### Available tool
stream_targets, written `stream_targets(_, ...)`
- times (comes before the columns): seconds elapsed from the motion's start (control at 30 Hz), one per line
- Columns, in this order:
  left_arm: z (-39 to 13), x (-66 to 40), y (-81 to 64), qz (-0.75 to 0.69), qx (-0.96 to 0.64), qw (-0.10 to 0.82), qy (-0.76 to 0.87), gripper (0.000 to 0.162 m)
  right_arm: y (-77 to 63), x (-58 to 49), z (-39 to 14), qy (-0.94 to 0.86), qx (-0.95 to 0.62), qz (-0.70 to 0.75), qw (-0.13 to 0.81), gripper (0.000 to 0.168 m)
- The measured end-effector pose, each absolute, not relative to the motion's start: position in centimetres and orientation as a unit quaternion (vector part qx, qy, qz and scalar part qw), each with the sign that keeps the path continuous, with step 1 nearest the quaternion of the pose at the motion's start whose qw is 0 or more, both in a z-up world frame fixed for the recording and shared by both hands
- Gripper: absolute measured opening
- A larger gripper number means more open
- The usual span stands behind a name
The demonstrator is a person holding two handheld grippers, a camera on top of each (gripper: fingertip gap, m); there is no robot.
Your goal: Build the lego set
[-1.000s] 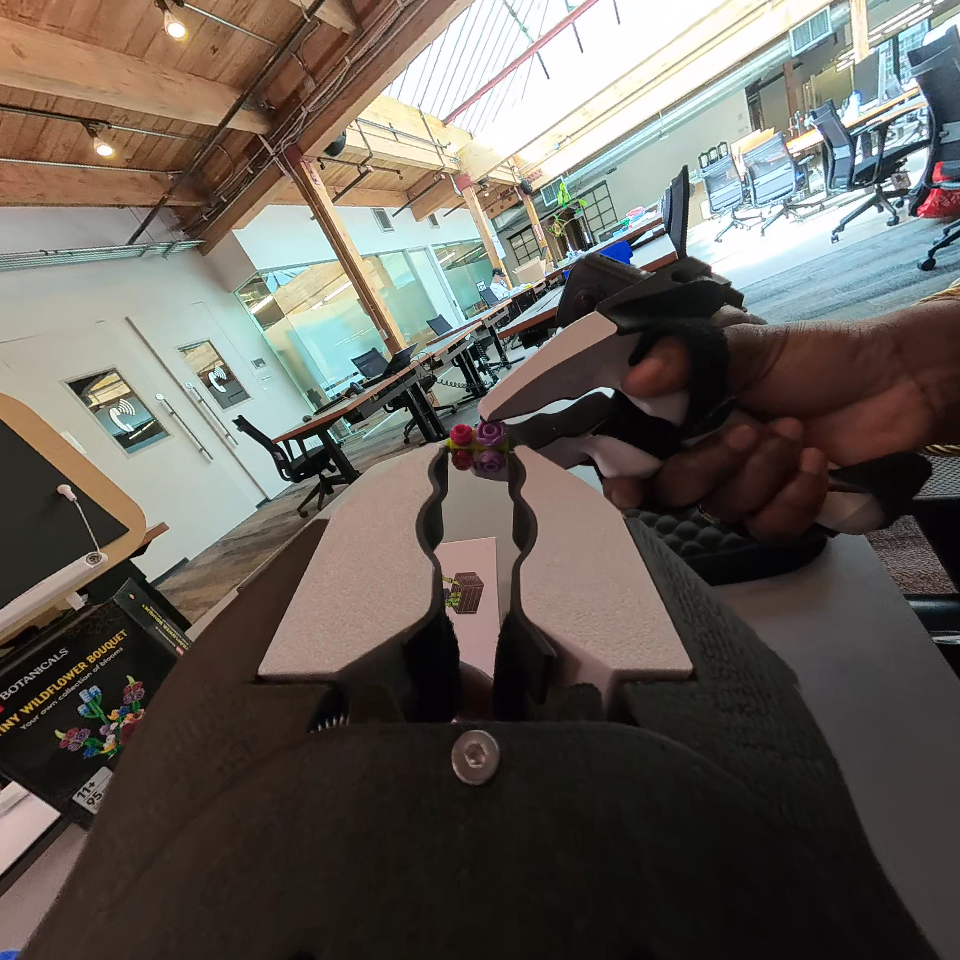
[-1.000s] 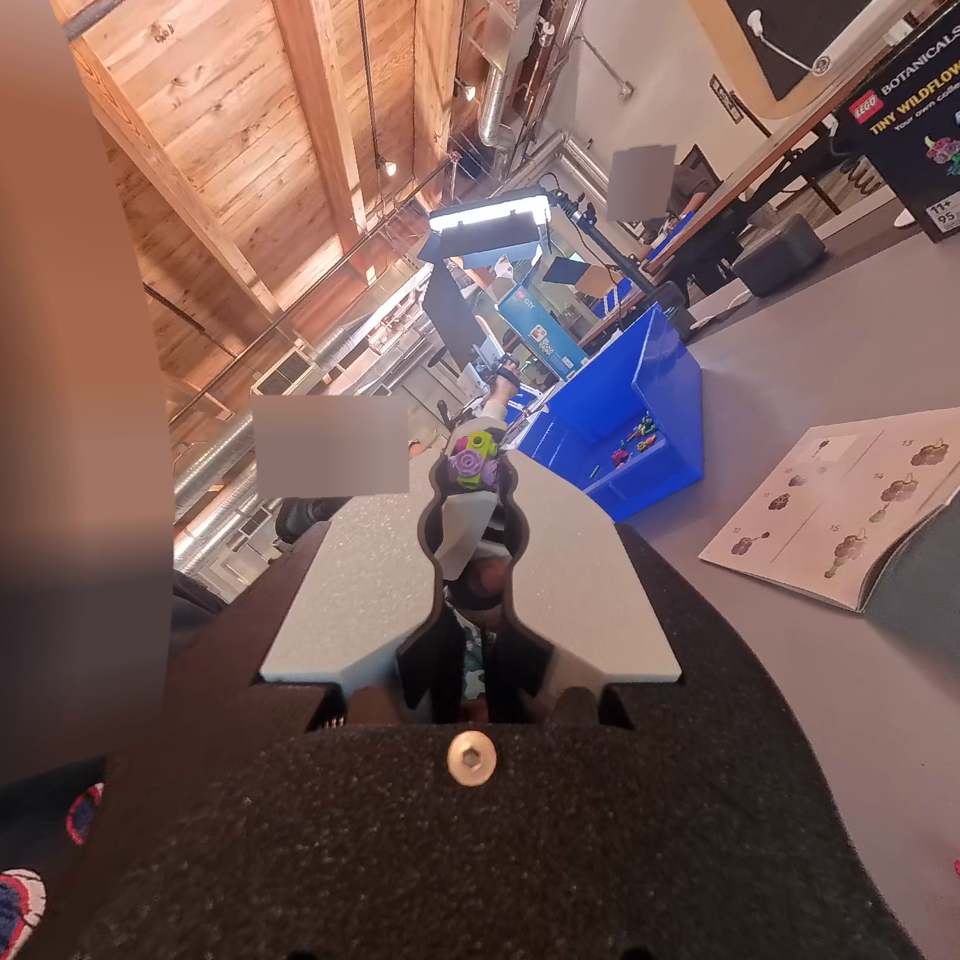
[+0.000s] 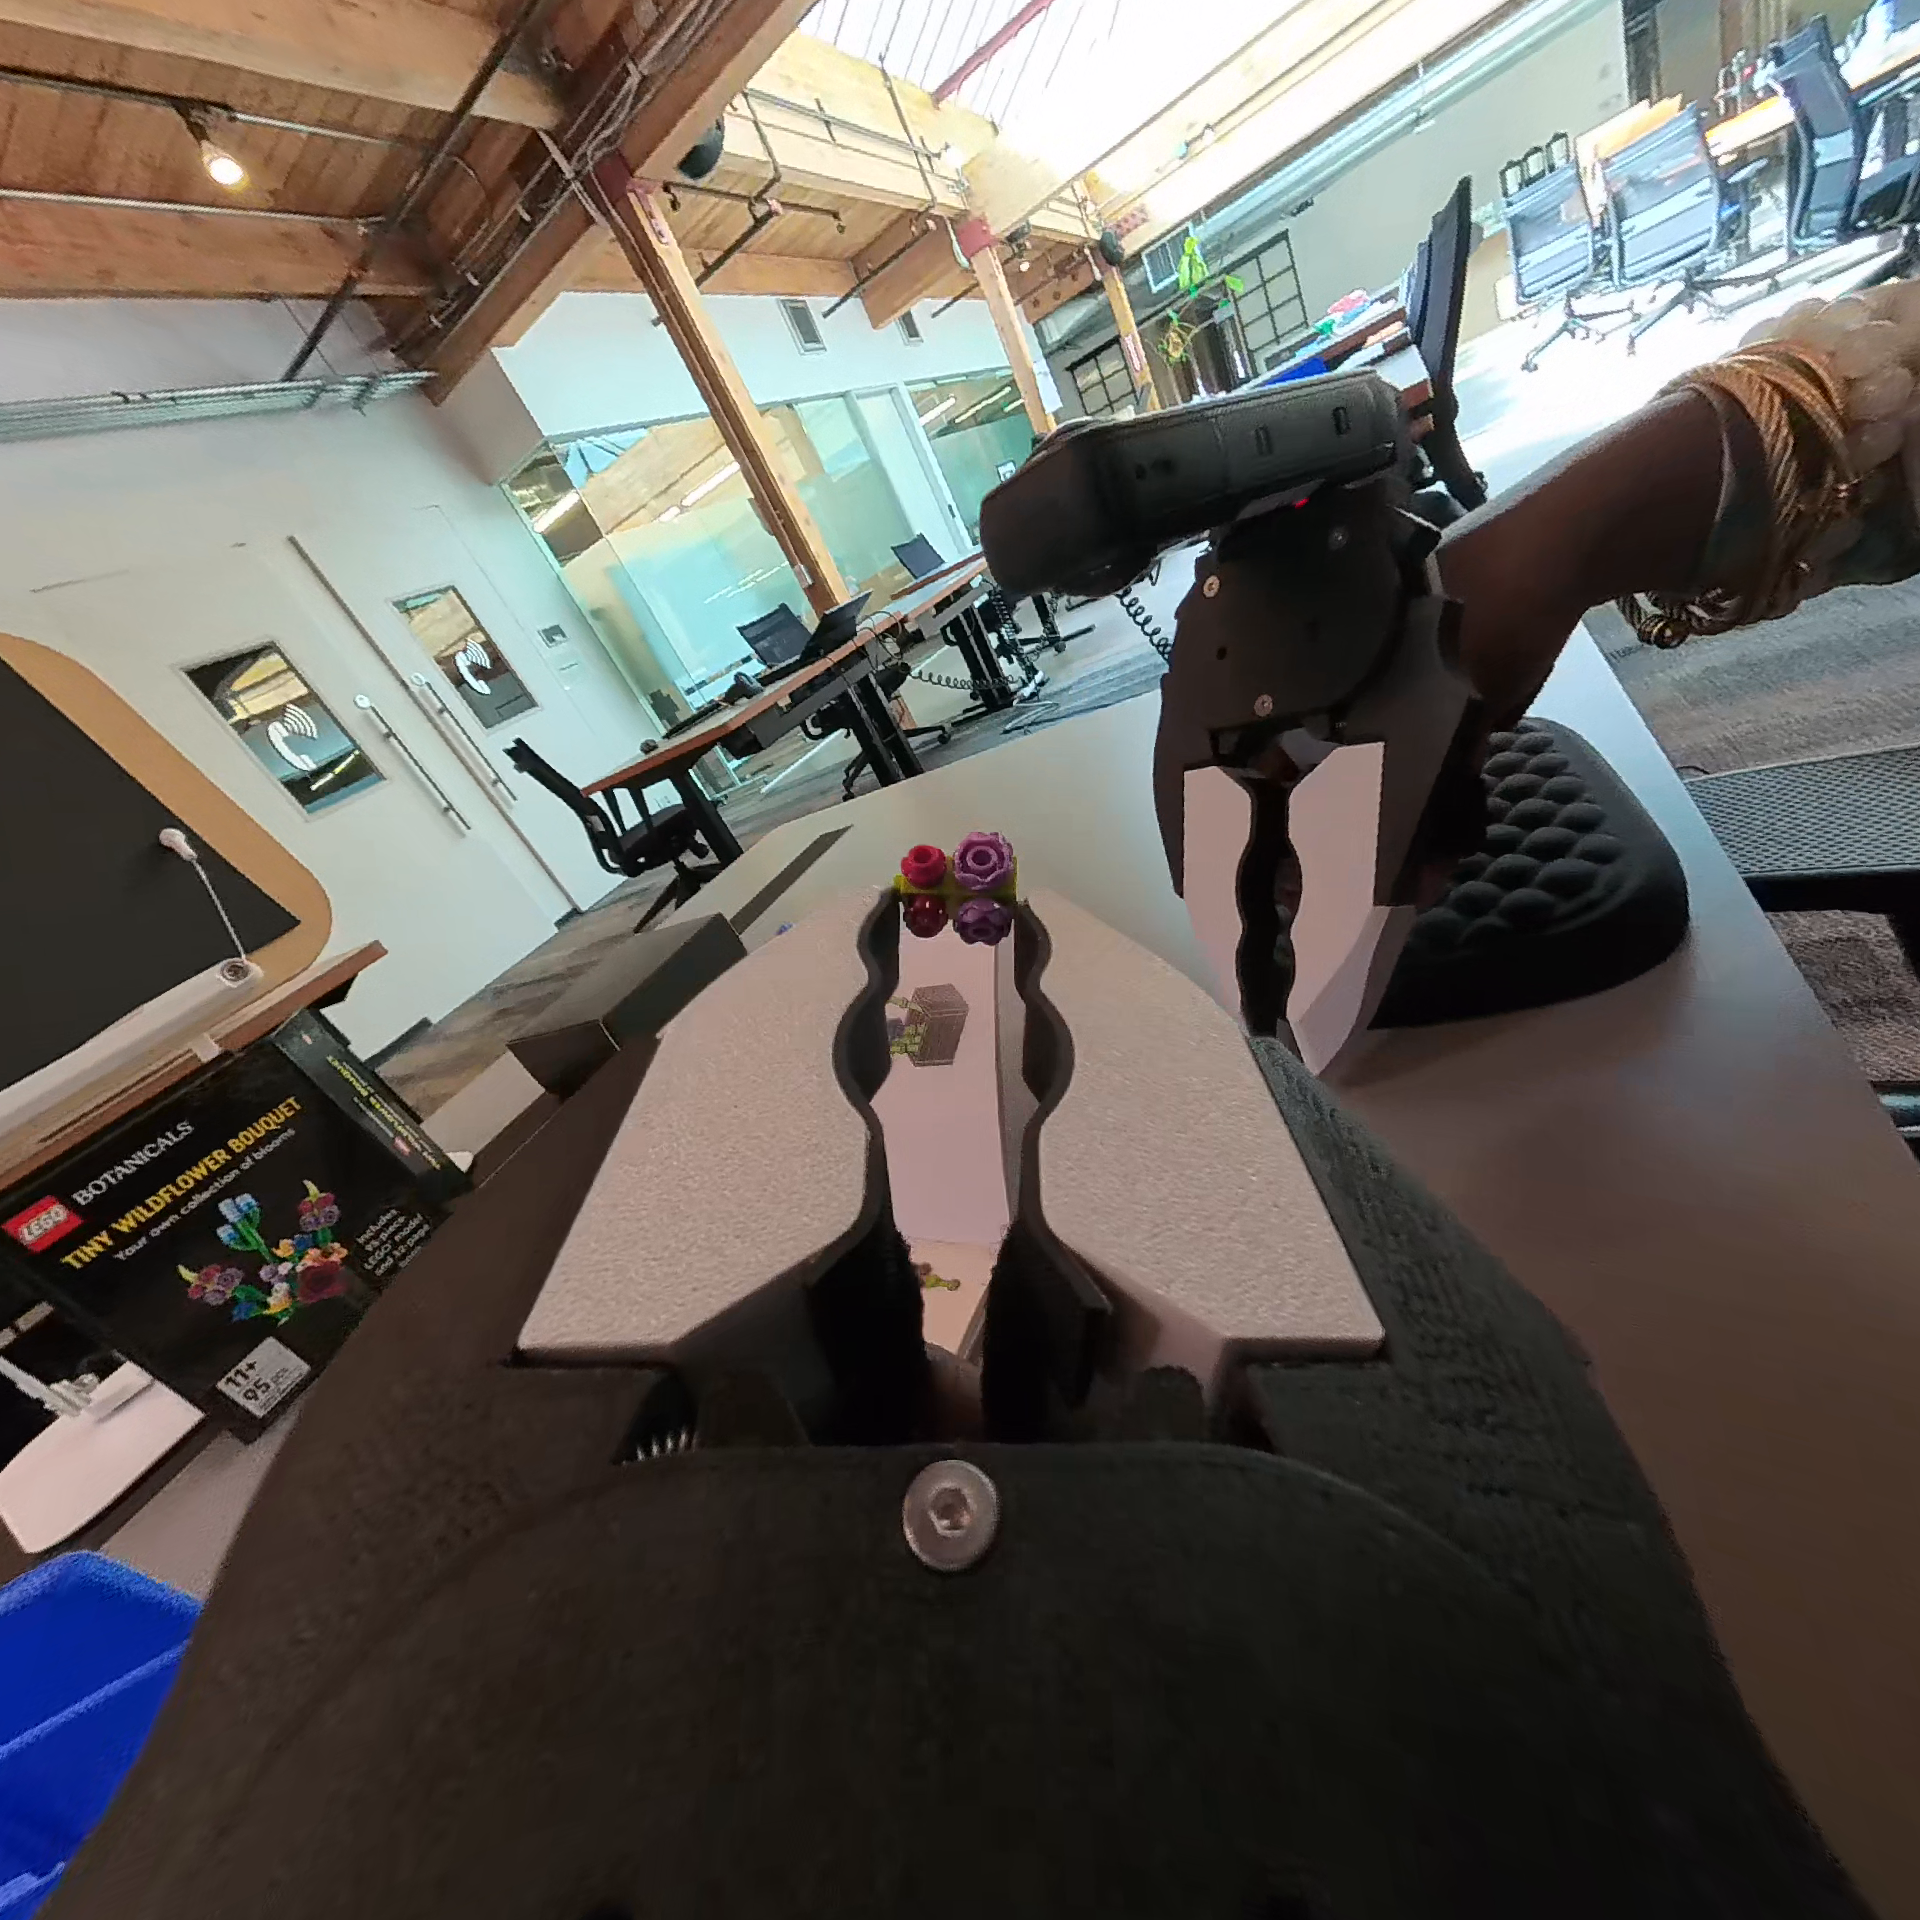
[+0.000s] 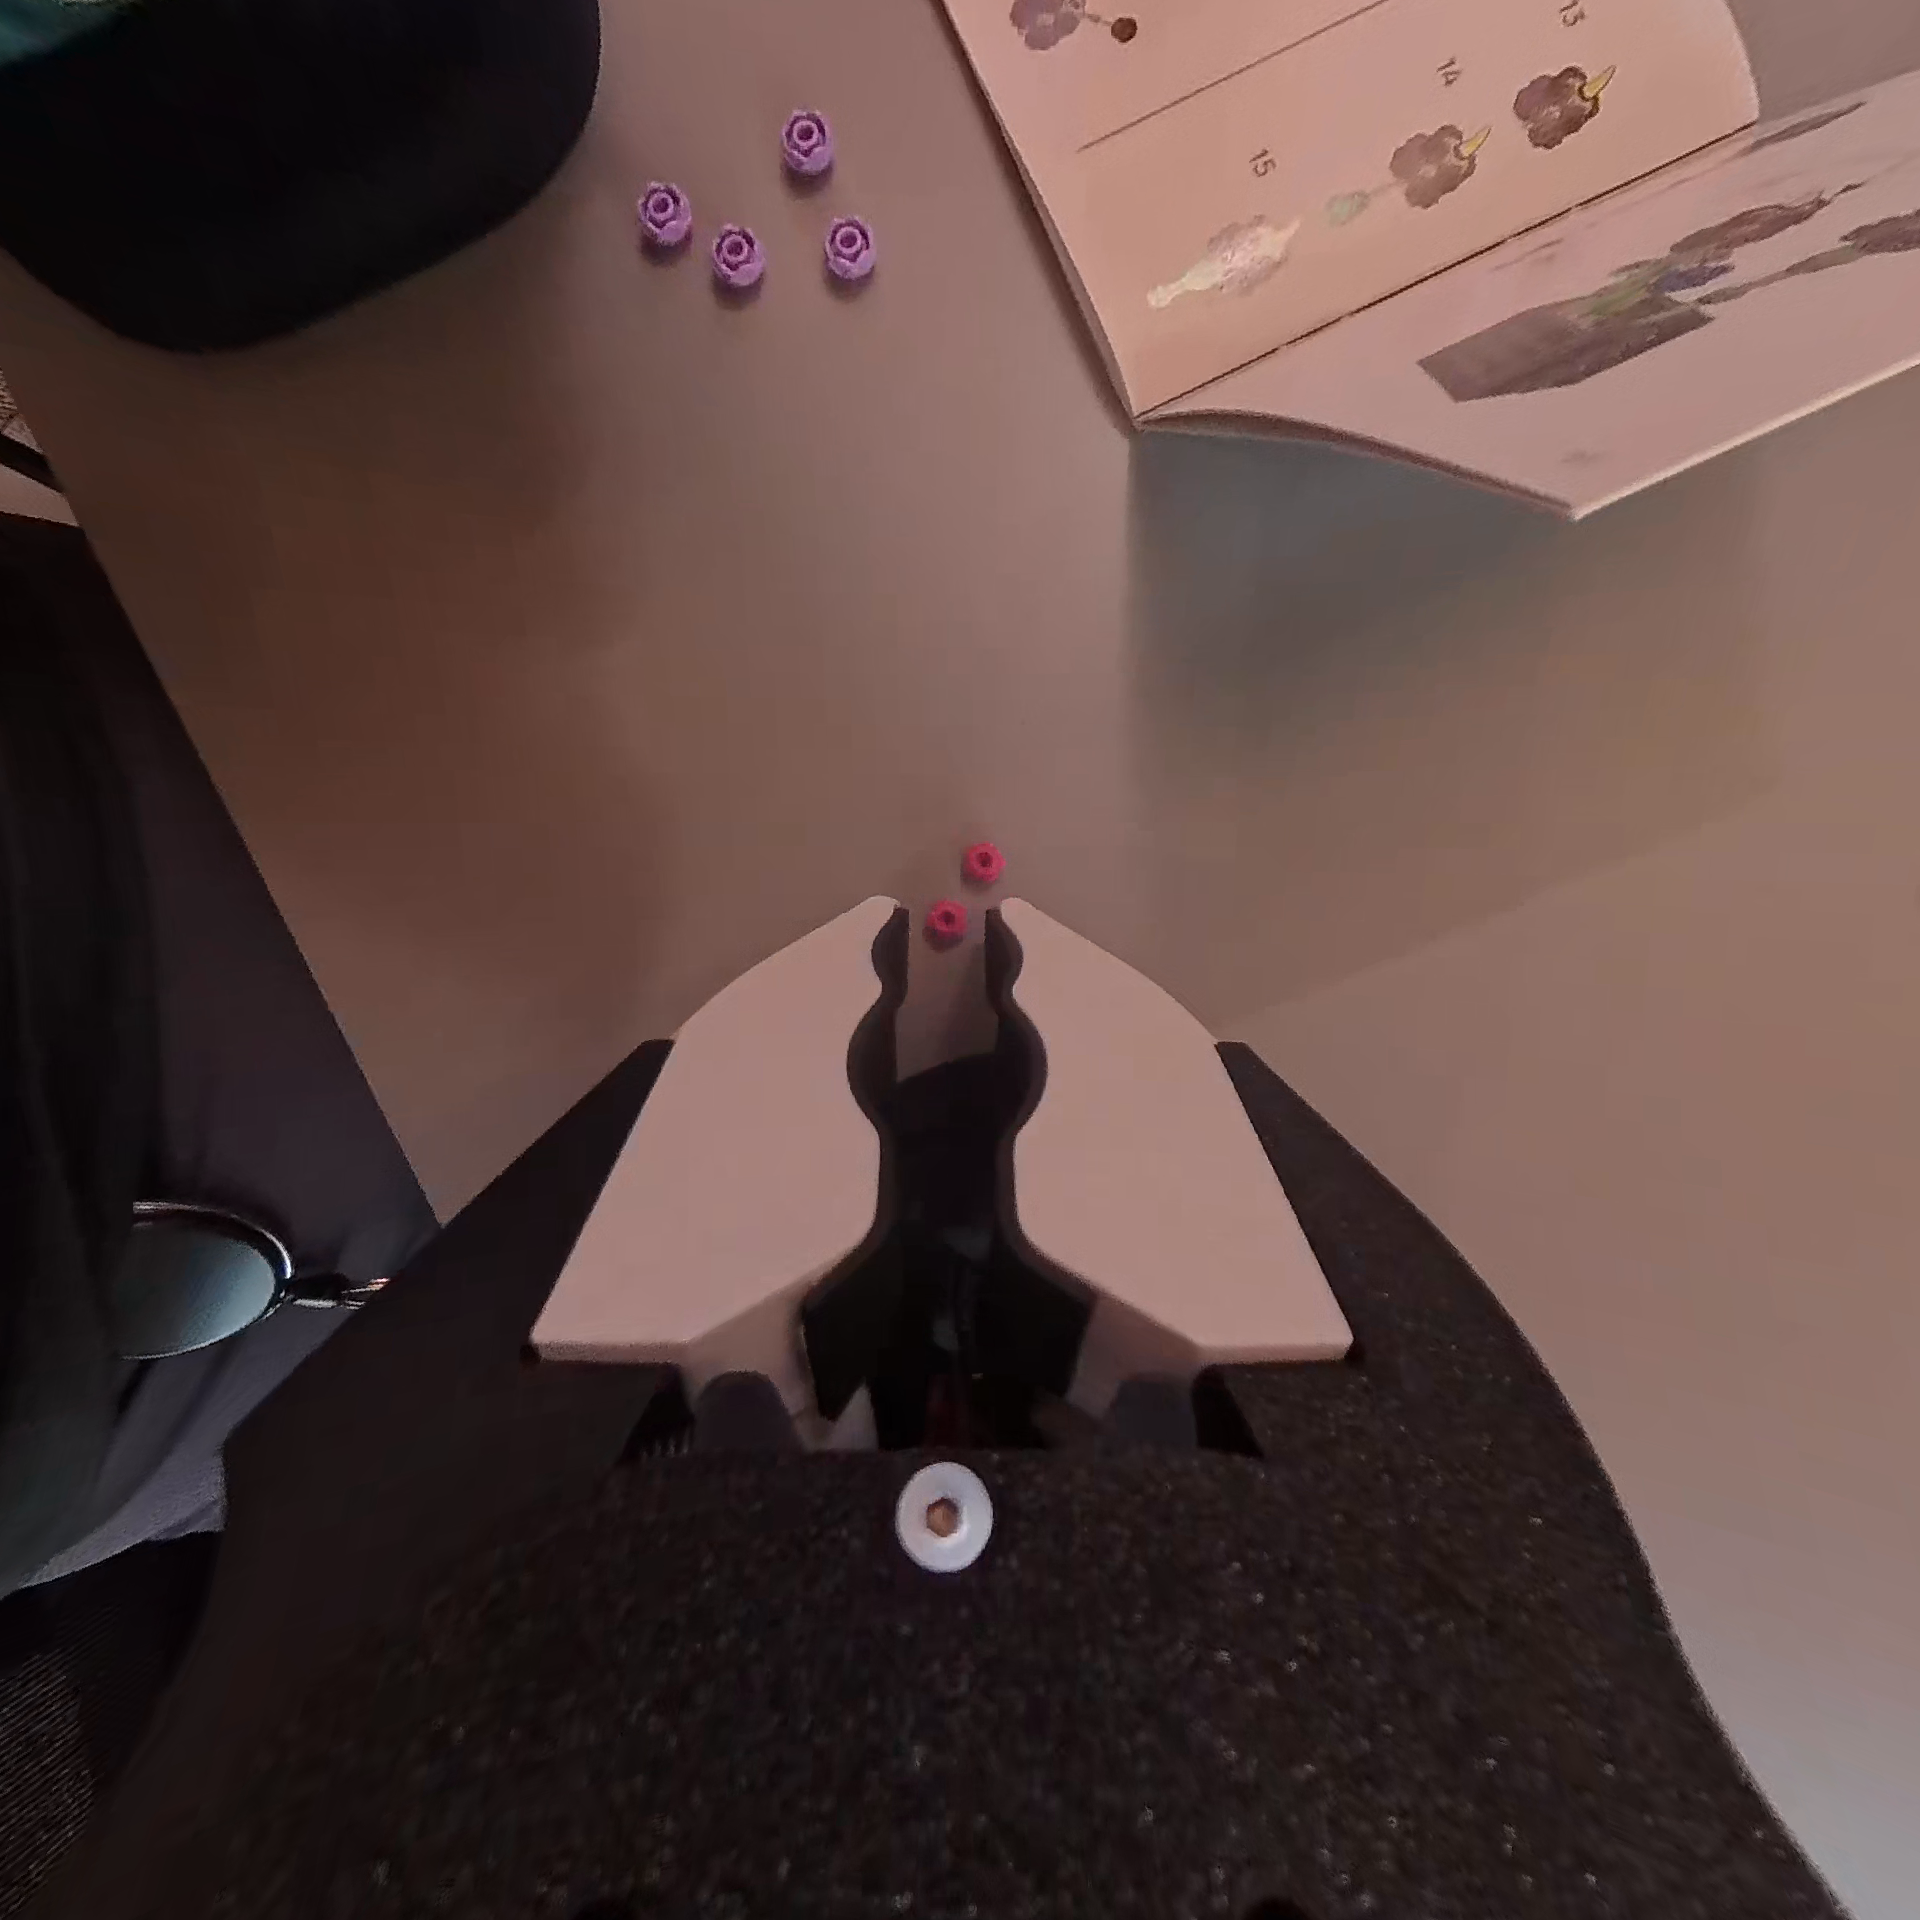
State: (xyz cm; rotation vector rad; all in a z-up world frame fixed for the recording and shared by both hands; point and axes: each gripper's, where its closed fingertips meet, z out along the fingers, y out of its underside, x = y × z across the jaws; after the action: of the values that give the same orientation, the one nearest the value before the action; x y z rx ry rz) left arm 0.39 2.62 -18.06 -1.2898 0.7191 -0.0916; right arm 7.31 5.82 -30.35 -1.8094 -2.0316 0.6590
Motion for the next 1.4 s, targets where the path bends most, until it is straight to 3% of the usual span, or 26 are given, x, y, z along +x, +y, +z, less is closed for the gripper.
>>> stream_targets(0.37, -18.0, 0.0, 2.9, -0.033, -0.595, 0.741, 0.311, 0.021, 5.8, 6.9, -30.2, -0.712, -0.633, 0.244, 0.182, 0.007)
stream_targets(0.53, -16.1, -0.8, 2.4, -0.007, -0.551, 0.785, 0.282, 0.021, 4.7, 2.8, -19.0, -0.488, -0.598, 0.568, 0.285, 0.007)
stream_targets(0.63, -15.7, -0.1, 1.8, 0.025, -0.524, 0.795, 0.305, 0.021, 3.1, 1.9, -14.5, -0.383, -0.545, 0.701, 0.255, 0.007)
stream_targets(1.4, -18.0, 2.4, 1.6, 0.055, -0.528, 0.749, 0.397, 0.021, 1.3, 1.5, -17.3, -0.445, -0.569, 0.660, 0.207, 0.007)
